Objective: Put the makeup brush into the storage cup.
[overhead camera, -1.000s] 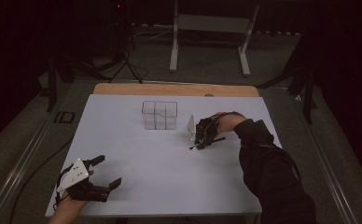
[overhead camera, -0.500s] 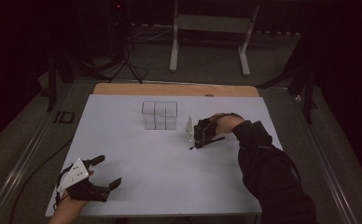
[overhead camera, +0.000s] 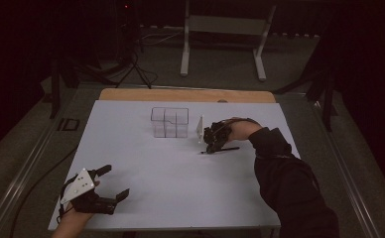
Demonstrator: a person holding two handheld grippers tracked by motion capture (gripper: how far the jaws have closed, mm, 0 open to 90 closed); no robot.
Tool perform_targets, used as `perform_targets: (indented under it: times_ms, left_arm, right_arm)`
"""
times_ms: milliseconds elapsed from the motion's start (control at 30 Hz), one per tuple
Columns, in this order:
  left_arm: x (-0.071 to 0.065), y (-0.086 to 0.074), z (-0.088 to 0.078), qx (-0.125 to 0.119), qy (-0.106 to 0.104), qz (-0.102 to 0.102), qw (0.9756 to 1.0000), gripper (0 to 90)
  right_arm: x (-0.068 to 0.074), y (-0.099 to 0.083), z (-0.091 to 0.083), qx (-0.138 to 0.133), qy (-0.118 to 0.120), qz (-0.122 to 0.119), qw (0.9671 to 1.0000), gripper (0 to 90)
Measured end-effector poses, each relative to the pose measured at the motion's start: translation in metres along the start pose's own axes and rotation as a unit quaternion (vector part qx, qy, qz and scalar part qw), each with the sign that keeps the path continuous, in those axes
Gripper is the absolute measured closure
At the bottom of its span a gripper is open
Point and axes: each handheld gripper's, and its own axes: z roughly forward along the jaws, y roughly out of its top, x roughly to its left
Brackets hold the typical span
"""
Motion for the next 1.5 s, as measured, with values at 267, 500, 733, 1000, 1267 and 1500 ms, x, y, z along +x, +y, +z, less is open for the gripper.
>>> perform_targets:
  times_ms: [267,500,733,1000,1267,1500]
  left_arm:
    - [0.0,0.001,0.0,0.0,0.0,0.002,1.0,1.2]
    - [-0.001,0.001,0.001,0.001,0.0,0.003,1.0,1.1]
    - [-0.001,0.001,0.001,-0.001,0.0,0.002,1.0,1.2]
    - [-0.001,0.002,0.0,-0.002,0.0,0.002,1.0,1.2]
    - [-0.001,0.002,0.001,-0.002,0.0,0.001,1.0,1.2]
    - [-0.001,0.003,0.001,-0.004,-0.001,0.002,1.0,1.1]
  right_arm:
    - [0.004,-0.002,-0.01,-0.004,-0.013,0.029,0.9995,83.8]
    - [0.005,-0.007,-0.029,-0.026,-0.032,0.076,0.9963,84.0]
    - [0.005,-0.012,-0.049,-0.053,-0.045,0.138,0.988,84.1]
    - [0.007,-0.018,-0.07,-0.095,-0.07,0.175,0.9775,84.2]
    - [0.018,-0.016,-0.083,-0.133,-0.089,0.197,0.9672,84.2]
    - [0.03,-0.016,-0.087,-0.179,-0.101,0.211,0.9558,84.2]
